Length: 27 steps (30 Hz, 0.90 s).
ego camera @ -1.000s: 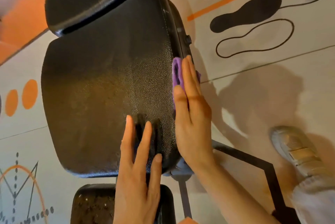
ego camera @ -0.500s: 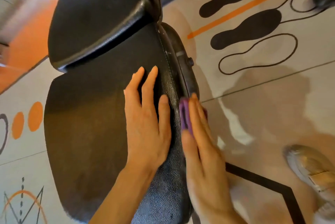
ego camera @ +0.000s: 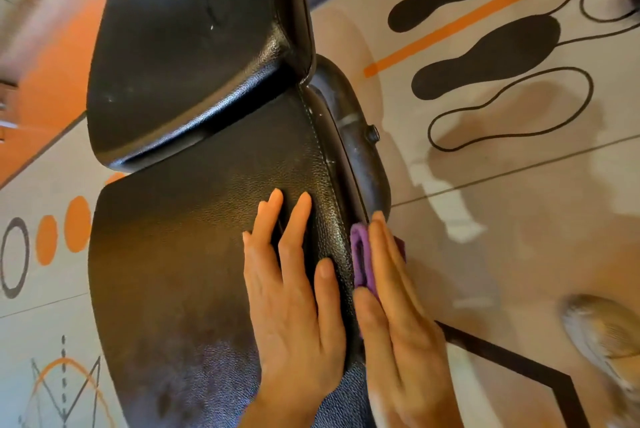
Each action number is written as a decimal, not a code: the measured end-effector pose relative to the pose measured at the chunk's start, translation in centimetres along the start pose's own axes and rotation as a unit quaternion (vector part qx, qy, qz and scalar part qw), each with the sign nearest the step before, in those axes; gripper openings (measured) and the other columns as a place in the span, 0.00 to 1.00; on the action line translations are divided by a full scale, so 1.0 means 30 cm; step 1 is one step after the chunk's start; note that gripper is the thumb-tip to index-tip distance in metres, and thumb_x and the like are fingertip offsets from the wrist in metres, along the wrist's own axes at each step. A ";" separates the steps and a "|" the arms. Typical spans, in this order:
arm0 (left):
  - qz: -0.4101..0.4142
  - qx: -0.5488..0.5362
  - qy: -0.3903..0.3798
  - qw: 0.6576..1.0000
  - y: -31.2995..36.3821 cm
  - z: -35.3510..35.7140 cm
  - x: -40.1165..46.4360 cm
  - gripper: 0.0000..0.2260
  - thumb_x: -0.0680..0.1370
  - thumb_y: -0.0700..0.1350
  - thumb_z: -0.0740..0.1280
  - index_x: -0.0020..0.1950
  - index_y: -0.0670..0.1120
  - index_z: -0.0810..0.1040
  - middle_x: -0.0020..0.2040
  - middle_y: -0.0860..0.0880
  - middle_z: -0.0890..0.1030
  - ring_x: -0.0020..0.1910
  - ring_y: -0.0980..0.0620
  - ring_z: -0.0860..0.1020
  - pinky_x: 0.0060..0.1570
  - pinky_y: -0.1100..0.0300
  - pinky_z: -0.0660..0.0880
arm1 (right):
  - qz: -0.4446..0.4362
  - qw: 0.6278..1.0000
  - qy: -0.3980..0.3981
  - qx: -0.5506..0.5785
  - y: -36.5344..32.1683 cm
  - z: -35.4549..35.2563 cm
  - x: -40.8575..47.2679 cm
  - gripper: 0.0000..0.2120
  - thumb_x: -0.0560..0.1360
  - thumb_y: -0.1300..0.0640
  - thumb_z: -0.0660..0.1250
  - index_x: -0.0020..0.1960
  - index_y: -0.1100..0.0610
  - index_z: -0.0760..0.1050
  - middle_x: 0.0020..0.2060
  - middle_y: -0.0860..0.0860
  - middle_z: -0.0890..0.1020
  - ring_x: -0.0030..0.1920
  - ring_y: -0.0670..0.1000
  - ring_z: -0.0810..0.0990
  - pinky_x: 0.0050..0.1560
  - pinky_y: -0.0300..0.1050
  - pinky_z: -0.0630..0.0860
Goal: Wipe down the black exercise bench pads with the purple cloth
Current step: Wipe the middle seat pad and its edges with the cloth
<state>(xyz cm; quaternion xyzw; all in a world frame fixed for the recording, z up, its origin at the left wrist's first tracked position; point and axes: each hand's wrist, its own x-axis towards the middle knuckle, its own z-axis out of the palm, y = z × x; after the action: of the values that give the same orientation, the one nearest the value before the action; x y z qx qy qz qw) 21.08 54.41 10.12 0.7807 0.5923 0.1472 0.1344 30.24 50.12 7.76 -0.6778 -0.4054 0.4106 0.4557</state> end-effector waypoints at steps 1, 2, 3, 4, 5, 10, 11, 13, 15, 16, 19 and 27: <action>-0.003 -0.001 -0.001 1.000 0.000 0.000 0.001 0.22 0.82 0.53 0.50 0.77 0.58 0.58 0.79 0.56 0.56 0.78 0.50 0.58 0.70 0.36 0.64 | 0.007 0.999 -0.008 0.039 -0.007 -0.001 0.050 0.20 0.83 0.50 0.50 0.71 0.53 0.68 0.62 0.53 0.79 0.61 0.49 0.76 0.62 0.28 0.61; -0.004 0.001 0.001 1.000 0.000 0.002 0.002 0.22 0.82 0.53 0.51 0.77 0.57 0.58 0.79 0.55 0.56 0.79 0.50 0.58 0.70 0.35 0.64 | 0.006 0.997 -0.022 0.067 -0.008 0.004 0.101 0.19 0.83 0.52 0.50 0.70 0.54 0.69 0.64 0.53 0.77 0.63 0.48 0.74 0.63 0.31 0.64; -0.006 0.005 0.002 1.000 0.001 0.004 0.002 0.22 0.82 0.52 0.51 0.77 0.56 0.59 0.79 0.55 0.56 0.79 0.50 0.57 0.70 0.35 0.64 | 0.024 0.992 -0.036 0.118 -0.003 0.012 0.182 0.19 0.84 0.52 0.50 0.69 0.54 0.71 0.62 0.53 0.79 0.62 0.47 0.75 0.65 0.36 0.67; -0.009 0.009 0.003 1.000 0.002 0.005 0.003 0.22 0.82 0.52 0.51 0.77 0.56 0.59 0.79 0.54 0.56 0.79 0.50 0.57 0.70 0.35 0.64 | 0.085 0.975 -0.042 0.200 -0.001 0.019 0.249 0.18 0.84 0.51 0.50 0.66 0.52 0.74 0.59 0.51 0.81 0.60 0.45 0.77 0.65 0.41 0.71; -0.011 0.010 0.002 1.000 0.002 0.005 0.002 0.22 0.82 0.52 0.51 0.77 0.56 0.59 0.79 0.54 0.56 0.79 0.49 0.57 0.70 0.35 0.64 | 0.132 0.964 -0.039 0.228 -0.005 0.024 0.282 0.18 0.84 0.49 0.50 0.66 0.49 0.74 0.59 0.49 0.81 0.60 0.44 0.77 0.66 0.45 0.71; -0.014 0.004 -0.017 1.000 0.003 -0.013 0.012 0.22 0.82 0.55 0.51 0.77 0.59 0.58 0.79 0.57 0.55 0.78 0.50 0.59 0.69 0.35 0.64 | -0.035 0.996 -0.020 0.085 -0.075 -0.006 0.052 0.23 0.82 0.42 0.48 0.70 0.50 0.68 0.65 0.54 0.77 0.66 0.36 0.66 0.65 0.26 0.61; -0.014 0.000 -0.021 1.000 0.007 -0.021 0.017 0.22 0.82 0.55 0.52 0.76 0.59 0.59 0.78 0.57 0.56 0.77 0.51 0.60 0.69 0.35 0.64 | -0.028 0.992 -0.033 0.121 -0.066 -0.008 0.093 0.22 0.82 0.43 0.49 0.71 0.49 0.67 0.66 0.52 0.76 0.68 0.38 0.66 0.66 0.26 0.61; -0.025 -0.012 -0.011 1.000 0.007 -0.036 0.058 0.21 0.82 0.54 0.53 0.75 0.58 0.62 0.76 0.55 0.59 0.76 0.54 0.61 0.71 0.37 0.63 | 0.014 0.976 -0.051 0.212 -0.050 0.004 0.263 0.19 0.82 0.46 0.52 0.72 0.46 0.66 0.69 0.44 0.73 0.69 0.38 0.68 0.71 0.35 0.63; -0.047 -0.019 0.026 0.998 -0.009 -0.039 0.139 0.20 0.82 0.53 0.54 0.75 0.55 0.64 0.75 0.52 0.61 0.75 0.54 0.62 0.73 0.43 0.63 | 0.133 0.952 -0.052 0.272 -0.028 0.016 0.400 0.16 0.82 0.49 0.54 0.66 0.47 0.74 0.61 0.46 0.80 0.62 0.43 0.76 0.67 0.46 0.71; -0.054 -0.018 0.045 0.997 -0.020 -0.039 0.183 0.19 0.83 0.51 0.54 0.74 0.53 0.65 0.75 0.50 0.62 0.75 0.54 0.62 0.73 0.45 0.63 | 0.161 0.938 -0.041 0.305 -0.043 0.021 0.395 0.15 0.82 0.50 0.55 0.63 0.48 0.76 0.58 0.47 0.81 0.59 0.43 0.78 0.65 0.45 0.73; -0.060 -0.017 0.058 0.996 -0.043 -0.026 0.268 0.19 0.83 0.49 0.55 0.74 0.51 0.68 0.74 0.49 0.64 0.74 0.54 0.64 0.72 0.48 0.64 | 0.058 0.961 -0.005 0.271 -0.105 0.002 0.188 0.18 0.83 0.56 0.54 0.72 0.54 0.67 0.68 0.44 0.73 0.69 0.41 0.70 0.66 0.32 0.67; -0.071 -0.006 0.047 0.996 -0.040 -0.019 0.273 0.19 0.82 0.49 0.54 0.72 0.51 0.70 0.72 0.51 0.67 0.71 0.55 0.67 0.69 0.49 0.67 | 0.116 0.979 -0.088 0.143 -0.066 0.023 0.511 0.21 0.84 0.50 0.50 0.67 0.61 0.71 0.60 0.59 0.79 0.61 0.58 0.76 0.60 0.49 0.72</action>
<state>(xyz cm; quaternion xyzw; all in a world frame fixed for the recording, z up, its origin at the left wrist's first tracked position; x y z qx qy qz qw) 21.88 62.65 10.76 0.7281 0.6509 0.1773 0.1215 34.39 64.99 6.59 -0.6094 -0.2993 0.5724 0.4598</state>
